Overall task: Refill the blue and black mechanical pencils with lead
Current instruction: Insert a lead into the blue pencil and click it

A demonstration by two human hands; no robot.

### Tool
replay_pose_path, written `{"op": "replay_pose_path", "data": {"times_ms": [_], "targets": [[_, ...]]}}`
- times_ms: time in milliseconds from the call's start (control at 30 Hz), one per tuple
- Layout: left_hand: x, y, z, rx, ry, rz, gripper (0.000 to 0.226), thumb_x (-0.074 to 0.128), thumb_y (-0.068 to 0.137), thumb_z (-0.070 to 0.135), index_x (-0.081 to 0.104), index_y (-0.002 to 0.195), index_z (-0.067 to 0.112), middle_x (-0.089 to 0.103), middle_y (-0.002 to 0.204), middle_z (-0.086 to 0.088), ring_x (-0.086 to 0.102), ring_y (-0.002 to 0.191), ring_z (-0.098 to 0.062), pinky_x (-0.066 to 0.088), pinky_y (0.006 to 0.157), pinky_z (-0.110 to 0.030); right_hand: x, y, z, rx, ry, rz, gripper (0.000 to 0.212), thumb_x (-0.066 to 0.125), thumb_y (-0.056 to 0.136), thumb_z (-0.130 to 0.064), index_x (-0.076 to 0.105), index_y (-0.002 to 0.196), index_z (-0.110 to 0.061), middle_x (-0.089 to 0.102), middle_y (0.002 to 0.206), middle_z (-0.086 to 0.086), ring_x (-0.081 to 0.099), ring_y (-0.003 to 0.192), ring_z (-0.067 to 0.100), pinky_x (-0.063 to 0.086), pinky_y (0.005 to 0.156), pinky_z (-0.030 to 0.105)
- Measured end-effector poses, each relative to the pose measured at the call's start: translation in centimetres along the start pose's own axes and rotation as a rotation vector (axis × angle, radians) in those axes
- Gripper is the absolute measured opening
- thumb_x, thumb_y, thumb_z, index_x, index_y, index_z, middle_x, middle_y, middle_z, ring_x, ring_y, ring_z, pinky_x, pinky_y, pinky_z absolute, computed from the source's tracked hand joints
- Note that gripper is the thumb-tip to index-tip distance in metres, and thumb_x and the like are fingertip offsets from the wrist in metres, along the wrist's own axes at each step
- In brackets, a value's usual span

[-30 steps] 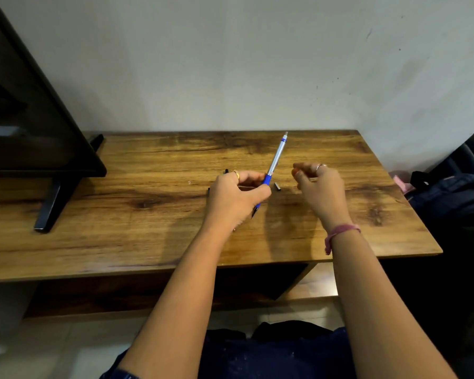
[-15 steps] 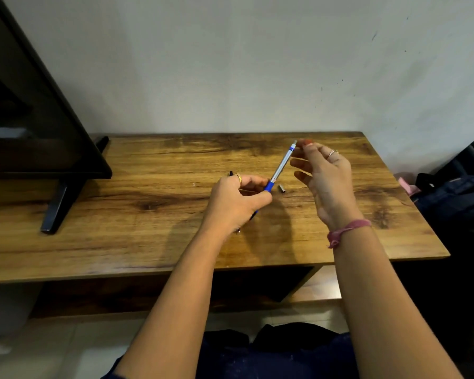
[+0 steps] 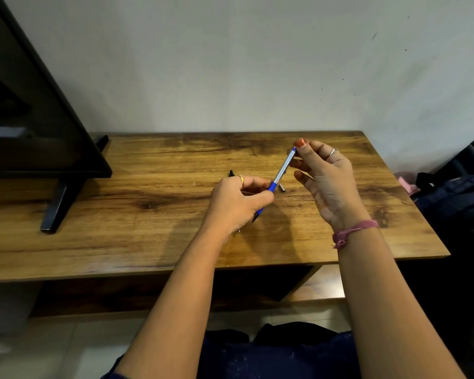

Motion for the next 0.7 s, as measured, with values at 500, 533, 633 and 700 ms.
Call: {"op": "replay_pose_path", "data": {"times_ms": [500,533,633,700], "targets": [[0.2,0.1,-0.6,-0.037,-0.032,-0.011,0.019,0.073,0.073,0.015,0.075,0.083,0.031,0.073,0.085,0.013,0.068,0.081,-0.004,0.057,0.074,-0.026,-0.1,0.3,1.0,0.003,-0.067,-0.048,0.014,0.061,0.092,-0.030,0.073,0.096,-0.025,0.073,0.092,-0.007,0.065,0.082,0.010,0.049,0.065,0.021],[0.2,0.1,-0.7,-0.044,-0.044,-0.010,0.018,0.073,0.073,0.015,0.075,0.083,0.030,0.074,0.085,0.012,0.068,0.081,-0.006,0.057,0.075,-0.029,-0.5,0.5,1.3,0.012,-0.072,-0.040,0.016,0.059,0.093,-0.029,0.072,0.100,-0.024,0.072,0.091,-0.007,0.065,0.080,0.008,0.050,0.063,0.019],[-0.1,0.2,-0.8,-0.051,-0.059,0.003,0.016,0.072,0.073,0.015,0.076,0.083,0.028,0.074,0.082,0.010,0.068,0.077,-0.007,0.057,0.075,-0.030,-1.7,1.4,2.9,-0.001,-0.423,0.070,0.023,0.056,0.096,-0.022,0.068,0.112,-0.012,0.069,0.090,-0.005,0.061,0.077,0.008,0.051,0.064,0.020],[-0.2,0.1,-0.7,-0.051,-0.066,0.004,0.016,0.071,0.073,0.016,0.075,0.081,0.029,0.074,0.080,0.010,0.068,0.077,-0.007,0.057,0.074,-0.029,-1.8,1.7,3.8,-0.062,-0.861,0.105,0.026,0.059,0.094,-0.022,0.068,0.115,-0.008,0.068,0.096,0.001,0.059,0.085,0.012,0.045,0.072,0.021]]}}
Point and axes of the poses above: each hand's wrist, its own y-axis towards the middle knuckle, its own x-axis out of the palm, z = x × y, the point moved 6 cm from there along y, towards the middle knuckle
